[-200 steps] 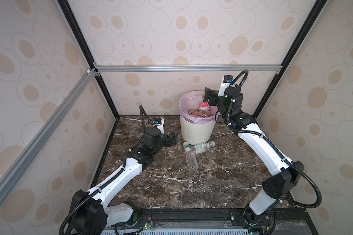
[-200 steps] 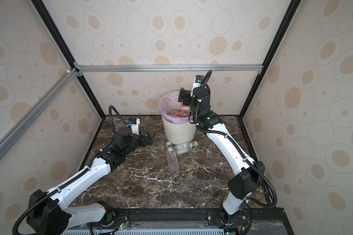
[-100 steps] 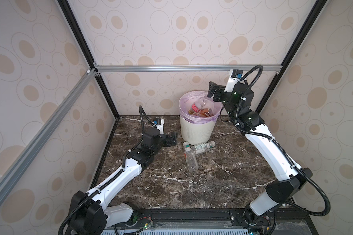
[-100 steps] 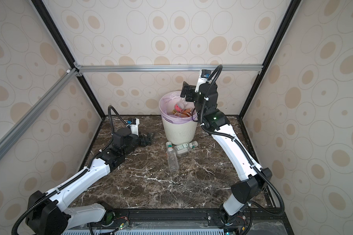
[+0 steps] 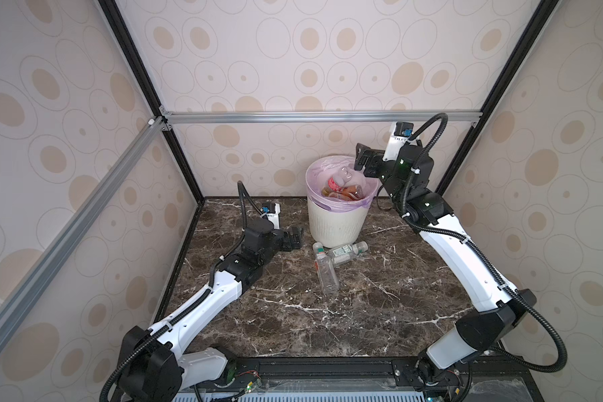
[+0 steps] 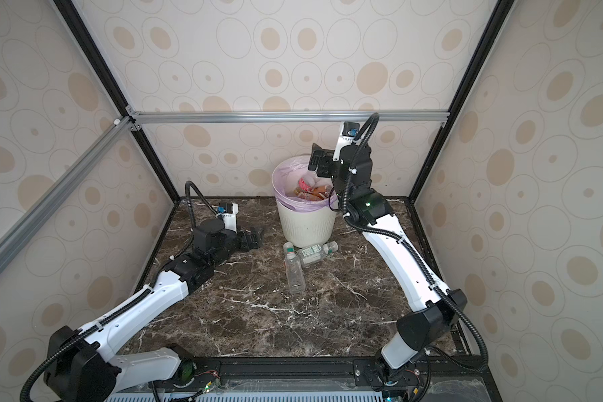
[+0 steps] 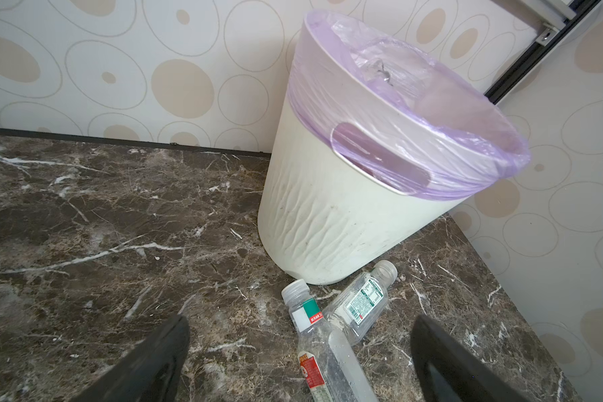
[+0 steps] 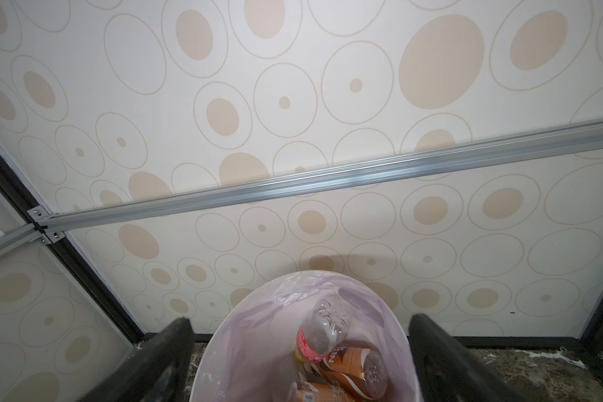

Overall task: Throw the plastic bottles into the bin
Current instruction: 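Lower both grippers toward the long green-label bottle beside the bin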

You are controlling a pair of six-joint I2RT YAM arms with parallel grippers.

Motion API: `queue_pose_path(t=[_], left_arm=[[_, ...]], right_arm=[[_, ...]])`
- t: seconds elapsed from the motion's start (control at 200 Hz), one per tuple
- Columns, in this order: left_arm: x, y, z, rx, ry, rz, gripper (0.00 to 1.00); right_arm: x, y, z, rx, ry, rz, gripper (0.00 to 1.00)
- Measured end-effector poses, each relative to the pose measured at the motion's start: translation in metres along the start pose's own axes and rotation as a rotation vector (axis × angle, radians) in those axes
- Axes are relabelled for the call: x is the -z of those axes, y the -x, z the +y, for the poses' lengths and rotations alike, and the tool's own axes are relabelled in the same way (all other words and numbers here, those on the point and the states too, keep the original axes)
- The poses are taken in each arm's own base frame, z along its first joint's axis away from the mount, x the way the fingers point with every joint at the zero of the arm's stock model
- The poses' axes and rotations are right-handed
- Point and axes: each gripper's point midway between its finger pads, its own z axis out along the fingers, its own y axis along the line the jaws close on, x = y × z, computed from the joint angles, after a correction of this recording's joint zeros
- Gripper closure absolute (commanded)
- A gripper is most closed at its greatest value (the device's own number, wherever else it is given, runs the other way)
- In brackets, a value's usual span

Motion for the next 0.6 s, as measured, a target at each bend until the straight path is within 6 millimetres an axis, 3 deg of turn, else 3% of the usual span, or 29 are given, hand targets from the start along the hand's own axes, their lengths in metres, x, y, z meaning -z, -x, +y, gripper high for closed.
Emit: queue_pose_path(t=[0.185, 0.37, 0.6], left_arm=[[-0.013, -0.028, 0.002, 0.067, -0.006, 0.095, 0.01], [-0.023, -0.075, 0.003, 0.164, -0.017, 0.213, 0.01], [-0.036, -0.135, -0.032, 0.163, -0.049, 0.366, 0.01]], right_arm=[[0.028, -0.024, -0.011, 0.049, 0.003, 0.079, 0.01], [0.070, -0.072, -0.035, 0.100, -0.016, 0.196, 0.01], [0.107, -0.142, -0.057, 0.138, -0.023, 0.356, 0.01]])
